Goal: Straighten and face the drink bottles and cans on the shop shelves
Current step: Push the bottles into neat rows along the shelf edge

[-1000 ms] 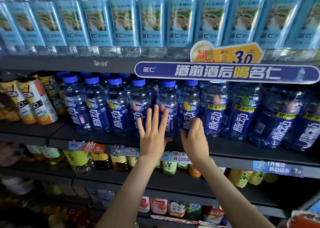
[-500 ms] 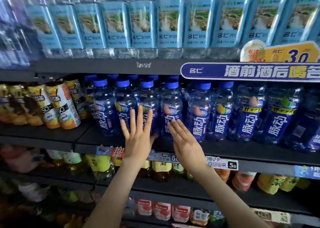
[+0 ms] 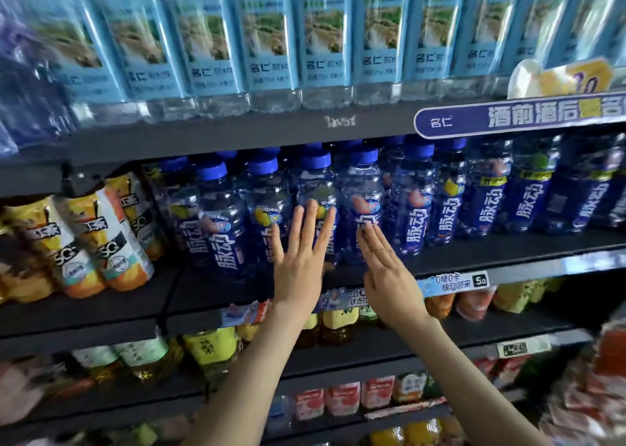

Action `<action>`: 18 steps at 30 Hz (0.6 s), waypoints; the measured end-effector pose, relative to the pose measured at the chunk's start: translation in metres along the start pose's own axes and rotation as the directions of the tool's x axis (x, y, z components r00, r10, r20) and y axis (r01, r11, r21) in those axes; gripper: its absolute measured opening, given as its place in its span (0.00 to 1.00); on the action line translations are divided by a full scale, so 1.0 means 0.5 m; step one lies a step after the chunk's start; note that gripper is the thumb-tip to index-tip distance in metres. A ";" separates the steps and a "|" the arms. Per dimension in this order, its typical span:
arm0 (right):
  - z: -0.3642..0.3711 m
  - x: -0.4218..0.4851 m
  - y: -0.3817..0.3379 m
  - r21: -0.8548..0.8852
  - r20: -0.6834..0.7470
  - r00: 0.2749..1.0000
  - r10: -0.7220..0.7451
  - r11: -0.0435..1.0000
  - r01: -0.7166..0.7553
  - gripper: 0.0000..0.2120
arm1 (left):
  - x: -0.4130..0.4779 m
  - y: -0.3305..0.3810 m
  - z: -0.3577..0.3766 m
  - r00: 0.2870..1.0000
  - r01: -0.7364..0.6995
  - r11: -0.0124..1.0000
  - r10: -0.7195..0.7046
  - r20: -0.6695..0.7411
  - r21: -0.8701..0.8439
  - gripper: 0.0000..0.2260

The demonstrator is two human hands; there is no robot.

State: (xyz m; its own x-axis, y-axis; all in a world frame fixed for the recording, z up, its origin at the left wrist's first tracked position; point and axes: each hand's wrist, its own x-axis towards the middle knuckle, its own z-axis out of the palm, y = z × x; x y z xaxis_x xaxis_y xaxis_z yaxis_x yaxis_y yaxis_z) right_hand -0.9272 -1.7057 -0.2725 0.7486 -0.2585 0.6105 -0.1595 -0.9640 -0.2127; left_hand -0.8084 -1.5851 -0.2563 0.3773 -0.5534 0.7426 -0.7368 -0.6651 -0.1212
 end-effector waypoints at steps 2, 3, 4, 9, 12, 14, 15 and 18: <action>0.002 -0.006 -0.013 -0.008 0.030 0.999 0.029 1.000 -0.029 0.35 | -0.004 0.002 -0.002 1.000 -0.001 1.000 0.001 -0.003 -0.031 0.51; 0.003 -0.007 -0.019 -0.008 0.041 0.998 0.039 0.999 -0.039 0.36 | -0.006 0.002 0.000 1.000 0.000 0.999 0.000 -0.008 -0.042 0.52; 0.005 -0.008 -0.026 -0.004 0.045 0.998 0.041 0.999 -0.041 0.36 | -0.007 0.002 0.000 1.000 0.003 0.999 -0.003 -0.012 -0.053 0.53; 0.020 -0.001 -0.085 0.035 0.056 0.996 -0.063 0.998 0.061 0.33 | -0.038 -0.029 -0.009 0.995 0.082 0.993 -0.086 -0.045 -0.081 0.49; 0.039 0.018 -0.129 0.070 0.051 0.986 -0.159 0.985 0.155 0.31 | -0.072 -0.087 -0.020 0.984 0.158 0.984 -0.163 -0.074 -0.080 0.40; 0.058 0.032 -0.158 0.068 0.054 0.972 -0.229 0.972 0.225 0.30 | -0.093 -0.131 -0.026 0.969 0.238 0.970 -0.240 -0.051 -0.053 0.43; 0.066 0.036 -0.166 0.058 0.052 0.966 -0.252 0.967 0.249 0.30 | -0.098 -0.145 -0.026 0.961 0.274 0.960 -0.276 -0.031 -0.057 0.46; 0.081 0.048 -0.187 0.012 0.053 0.957 -0.284 0.959 0.283 0.26 | -0.099 -0.169 -0.034 0.932 0.363 0.923 -0.362 0.032 -0.123 0.52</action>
State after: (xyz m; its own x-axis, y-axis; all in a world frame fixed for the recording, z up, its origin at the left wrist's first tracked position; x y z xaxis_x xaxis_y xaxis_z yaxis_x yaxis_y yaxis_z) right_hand -0.8680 -1.6196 -0.2689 0.7961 0.0293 0.6045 0.0670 -0.9970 -0.0400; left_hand -0.7745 -1.4931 -0.2714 0.6363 -0.2905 0.7147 -0.6126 -0.7534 0.2391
